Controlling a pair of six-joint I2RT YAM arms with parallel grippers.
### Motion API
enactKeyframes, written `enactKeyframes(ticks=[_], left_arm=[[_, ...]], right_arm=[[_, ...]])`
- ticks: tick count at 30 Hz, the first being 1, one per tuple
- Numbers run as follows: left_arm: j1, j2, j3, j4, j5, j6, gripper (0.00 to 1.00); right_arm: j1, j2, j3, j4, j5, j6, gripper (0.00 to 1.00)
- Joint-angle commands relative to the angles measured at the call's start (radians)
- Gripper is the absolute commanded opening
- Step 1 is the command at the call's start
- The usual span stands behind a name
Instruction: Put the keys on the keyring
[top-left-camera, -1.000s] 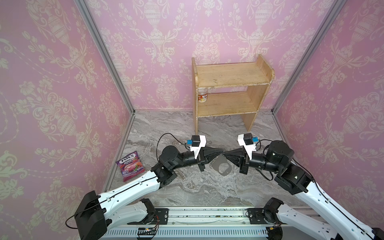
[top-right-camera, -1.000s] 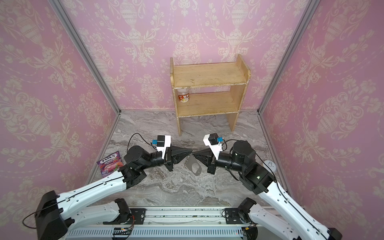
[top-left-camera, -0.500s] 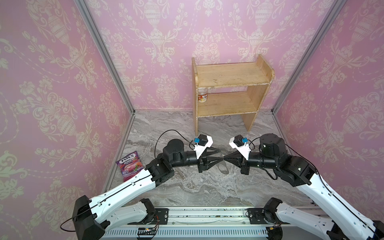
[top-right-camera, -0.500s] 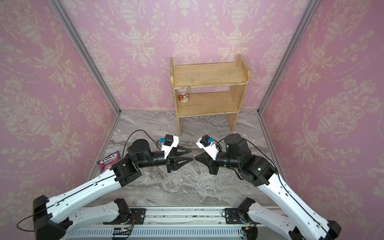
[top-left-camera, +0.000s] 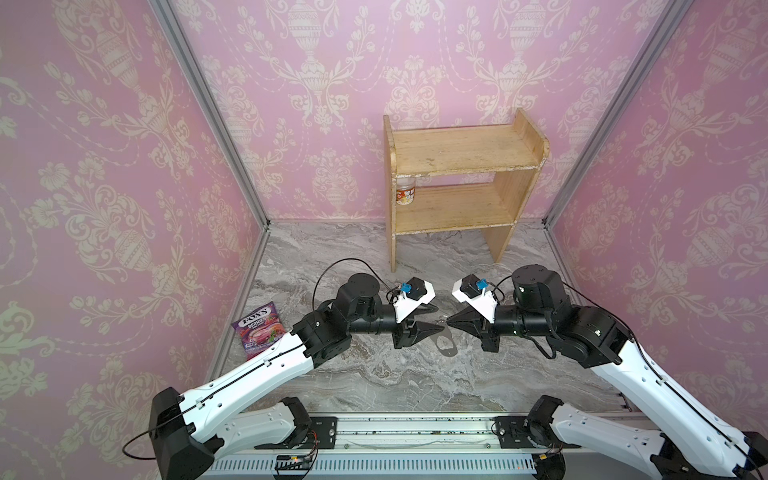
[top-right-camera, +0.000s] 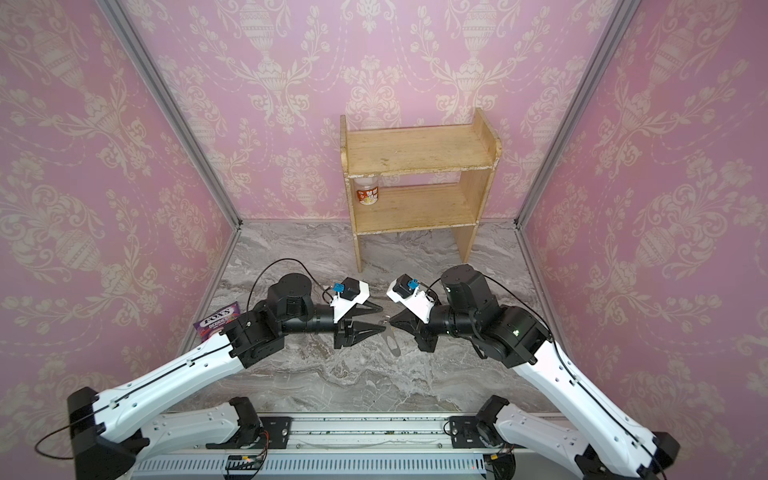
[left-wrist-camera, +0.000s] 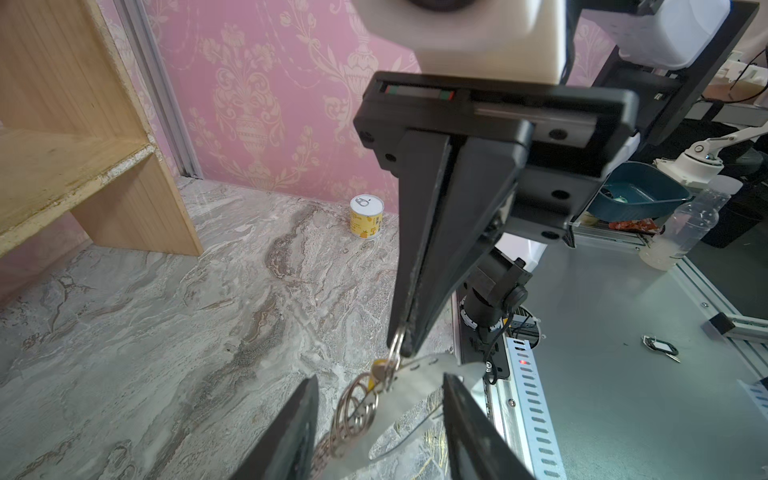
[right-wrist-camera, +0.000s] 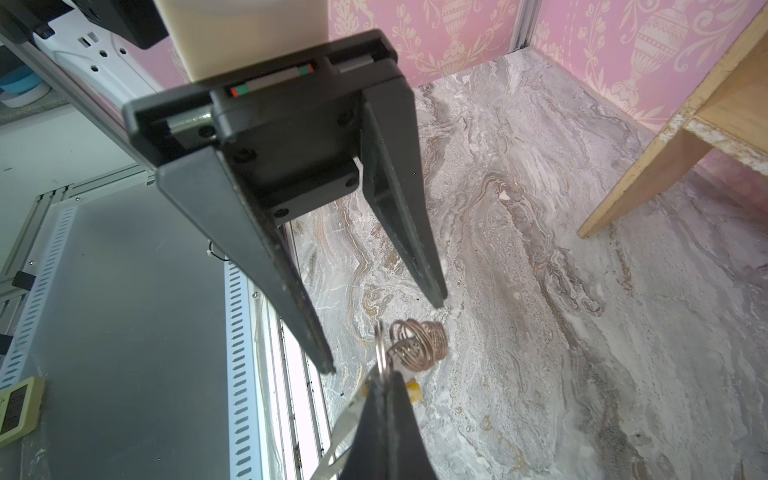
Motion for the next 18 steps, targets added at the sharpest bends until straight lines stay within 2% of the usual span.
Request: enactKeyframes(ticks=[1,9,15,18], left_arm=[[-0.004,-0.011,0.001,0.038,0.021,0.026,0.5],[-0.004,0.004,0.005,0.077,0.059,0.01,0.42],[-0.005,0.014,0.002,0.096,0.068,-0.003,0.31],[-0.006,0.023,0.004,0.092,0.074,-0.005,0.3]], right_arm=[[0.006,0.009,0.028,-0.009,-0.023,-0.013,0.0],[0.01,0.023,0.033,-0.002,-0.03,-0.009,0.0],[0.011,0.021,0.025,0.012,-0.03,0.0,0.0],[0.011,0.016,0.024,0.022,-0.034,0.007,0.0]])
